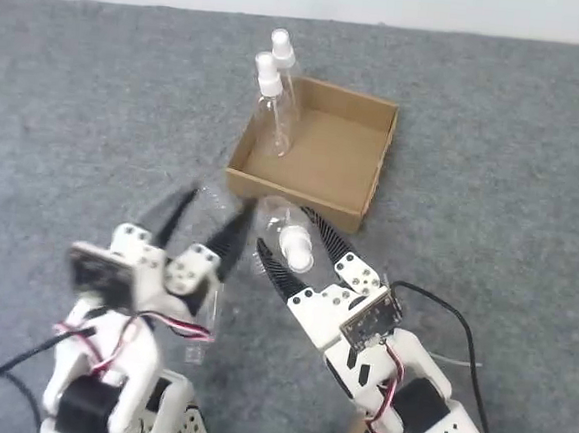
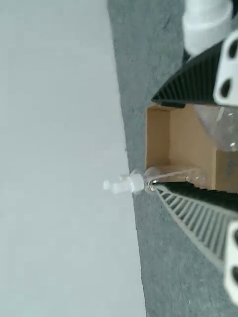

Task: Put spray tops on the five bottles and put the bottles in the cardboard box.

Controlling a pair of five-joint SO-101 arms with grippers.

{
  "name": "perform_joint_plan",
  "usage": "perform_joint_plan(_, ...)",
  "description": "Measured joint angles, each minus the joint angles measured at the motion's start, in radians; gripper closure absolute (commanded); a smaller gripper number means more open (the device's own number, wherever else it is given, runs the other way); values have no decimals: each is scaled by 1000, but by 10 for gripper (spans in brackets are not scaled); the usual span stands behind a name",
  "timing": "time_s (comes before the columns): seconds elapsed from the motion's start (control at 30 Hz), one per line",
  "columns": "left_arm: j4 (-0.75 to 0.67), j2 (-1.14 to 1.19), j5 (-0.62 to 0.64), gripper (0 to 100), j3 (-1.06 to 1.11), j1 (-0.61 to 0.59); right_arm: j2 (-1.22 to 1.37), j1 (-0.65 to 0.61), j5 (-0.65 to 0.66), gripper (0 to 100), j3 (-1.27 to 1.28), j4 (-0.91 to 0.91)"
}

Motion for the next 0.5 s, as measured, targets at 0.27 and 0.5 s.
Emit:
perform_joint_plan(0.27, 0, 0, 95, 772, -84, -213, 0, 0, 0, 991, 0, 0)
perform_joint_plan(0.5, 0, 0, 120, 772, -72, -420, 0, 57, 0, 991, 0, 0)
